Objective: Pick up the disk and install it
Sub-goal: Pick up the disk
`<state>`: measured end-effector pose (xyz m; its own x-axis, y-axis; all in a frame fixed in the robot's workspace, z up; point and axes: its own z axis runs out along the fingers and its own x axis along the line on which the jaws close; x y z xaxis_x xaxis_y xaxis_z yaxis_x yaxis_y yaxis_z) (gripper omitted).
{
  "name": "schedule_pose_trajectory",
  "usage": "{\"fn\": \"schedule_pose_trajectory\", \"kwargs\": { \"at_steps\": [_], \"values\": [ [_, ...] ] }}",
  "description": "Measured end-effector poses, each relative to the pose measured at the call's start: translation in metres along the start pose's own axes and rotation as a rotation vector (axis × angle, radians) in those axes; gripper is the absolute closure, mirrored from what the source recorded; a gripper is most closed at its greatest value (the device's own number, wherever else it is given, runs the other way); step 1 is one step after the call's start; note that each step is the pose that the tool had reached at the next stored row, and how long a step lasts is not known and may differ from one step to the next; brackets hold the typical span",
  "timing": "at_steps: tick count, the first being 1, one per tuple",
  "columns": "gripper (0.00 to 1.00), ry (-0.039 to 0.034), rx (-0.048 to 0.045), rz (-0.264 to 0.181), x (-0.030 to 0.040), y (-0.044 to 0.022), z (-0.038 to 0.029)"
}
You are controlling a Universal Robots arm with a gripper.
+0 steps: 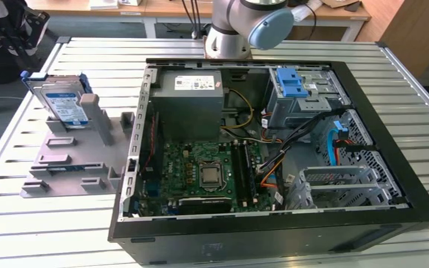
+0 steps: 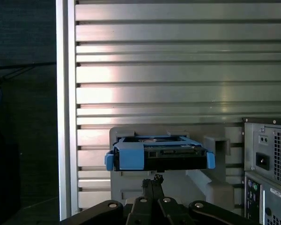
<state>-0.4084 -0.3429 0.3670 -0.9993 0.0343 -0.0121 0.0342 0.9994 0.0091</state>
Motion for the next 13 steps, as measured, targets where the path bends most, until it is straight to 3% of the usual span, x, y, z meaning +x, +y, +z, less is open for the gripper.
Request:
{"fn": "schedule_pose_trajectory", "kwargs": {
  "at_steps": [13],
  "values": [
    [0.89, 0.0001, -0.0002, -0.016, 0.0000, 0.0000, 0.0000]
  ]
}}
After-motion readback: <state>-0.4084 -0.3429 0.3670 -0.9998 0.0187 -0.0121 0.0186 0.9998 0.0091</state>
